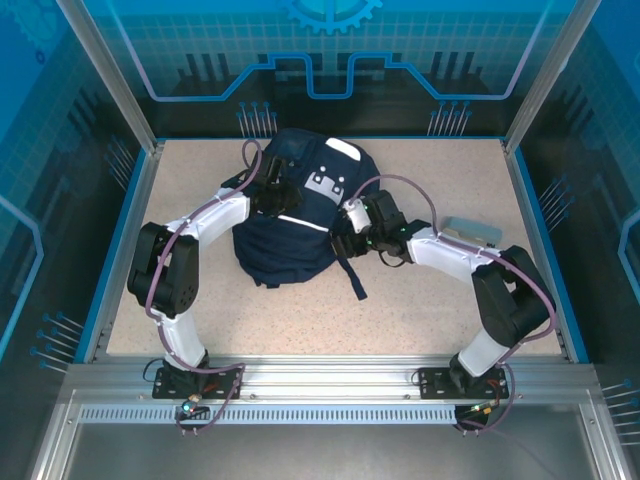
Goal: Pack books, pencil case, and school supplies into a backpack
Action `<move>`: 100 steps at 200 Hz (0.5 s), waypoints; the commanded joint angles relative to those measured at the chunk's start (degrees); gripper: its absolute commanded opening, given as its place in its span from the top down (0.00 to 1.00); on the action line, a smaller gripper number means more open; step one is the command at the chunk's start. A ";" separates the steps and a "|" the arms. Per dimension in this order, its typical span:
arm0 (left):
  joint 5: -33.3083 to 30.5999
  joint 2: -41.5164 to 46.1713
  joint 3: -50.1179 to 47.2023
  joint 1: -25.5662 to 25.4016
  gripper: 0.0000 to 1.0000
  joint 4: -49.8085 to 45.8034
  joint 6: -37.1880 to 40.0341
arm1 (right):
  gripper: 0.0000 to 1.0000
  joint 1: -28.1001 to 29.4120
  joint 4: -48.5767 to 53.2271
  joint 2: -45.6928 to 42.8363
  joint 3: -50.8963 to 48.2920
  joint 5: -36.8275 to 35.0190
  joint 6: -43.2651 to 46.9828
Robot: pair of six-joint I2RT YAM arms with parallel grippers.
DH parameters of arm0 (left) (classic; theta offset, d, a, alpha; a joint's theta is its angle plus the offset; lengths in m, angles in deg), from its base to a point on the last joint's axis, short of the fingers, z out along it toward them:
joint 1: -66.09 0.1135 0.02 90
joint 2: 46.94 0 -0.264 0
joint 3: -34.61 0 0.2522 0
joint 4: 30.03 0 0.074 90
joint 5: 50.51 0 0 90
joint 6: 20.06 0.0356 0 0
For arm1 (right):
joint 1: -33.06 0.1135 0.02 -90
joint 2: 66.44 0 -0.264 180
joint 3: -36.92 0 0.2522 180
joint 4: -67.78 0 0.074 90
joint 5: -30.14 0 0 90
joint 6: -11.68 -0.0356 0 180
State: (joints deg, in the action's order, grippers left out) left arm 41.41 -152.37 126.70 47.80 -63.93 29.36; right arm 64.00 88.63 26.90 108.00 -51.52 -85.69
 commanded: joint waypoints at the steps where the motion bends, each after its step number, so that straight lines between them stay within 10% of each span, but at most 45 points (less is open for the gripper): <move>1: -1.74 -2.70 -2.30 0.44 0.67 -4.56 0.35 | 0.43 -0.57 2.17 1.82 3.94 1.40 0.34; 100: -1.09 -2.81 -1.97 0.53 0.66 -5.15 0.93 | 0.65 -0.88 6.05 9.88 10.74 8.44 6.67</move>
State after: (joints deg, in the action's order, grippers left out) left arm 41.45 -152.37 126.70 47.80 -63.93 29.54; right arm 63.65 92.39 34.94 116.26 -45.60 -81.10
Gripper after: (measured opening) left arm 0.336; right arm 0.352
